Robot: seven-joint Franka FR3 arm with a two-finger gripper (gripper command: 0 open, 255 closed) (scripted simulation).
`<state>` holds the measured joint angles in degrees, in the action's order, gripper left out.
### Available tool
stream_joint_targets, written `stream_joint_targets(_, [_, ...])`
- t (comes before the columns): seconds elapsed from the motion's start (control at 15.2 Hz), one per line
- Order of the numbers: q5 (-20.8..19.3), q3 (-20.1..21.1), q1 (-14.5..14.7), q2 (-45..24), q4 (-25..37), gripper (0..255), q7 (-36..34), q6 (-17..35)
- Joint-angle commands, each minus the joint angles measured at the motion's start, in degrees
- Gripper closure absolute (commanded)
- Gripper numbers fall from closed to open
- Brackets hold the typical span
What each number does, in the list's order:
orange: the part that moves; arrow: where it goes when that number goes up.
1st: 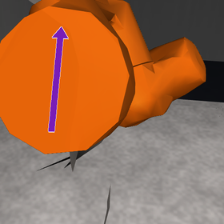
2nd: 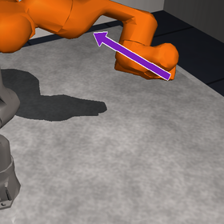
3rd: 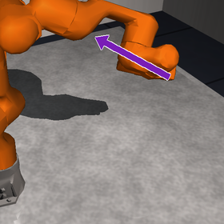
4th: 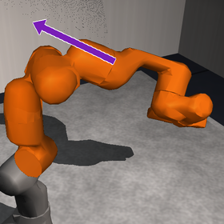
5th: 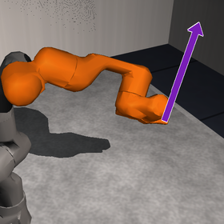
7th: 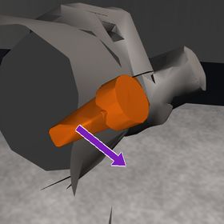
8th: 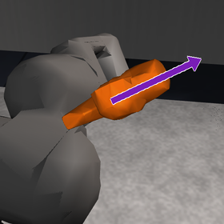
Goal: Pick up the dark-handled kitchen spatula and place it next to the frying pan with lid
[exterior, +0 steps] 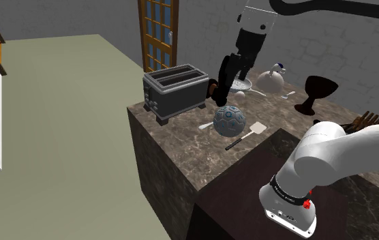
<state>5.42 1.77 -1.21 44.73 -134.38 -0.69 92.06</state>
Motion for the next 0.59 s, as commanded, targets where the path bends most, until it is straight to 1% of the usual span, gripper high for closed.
stream_joint_targets(0.0, [0.0,0.0,0.0,0.0,0.0,0,0.0,0.0])
stream_joint_targets(0.26, [-2.9,-3.9,2.9,6.6,-9.6,0,12.2,2.7])
stream_joint_targets(0.53, [-7.3,-9.0,5.0,12.5,-18.0,0,24.7,5.2])
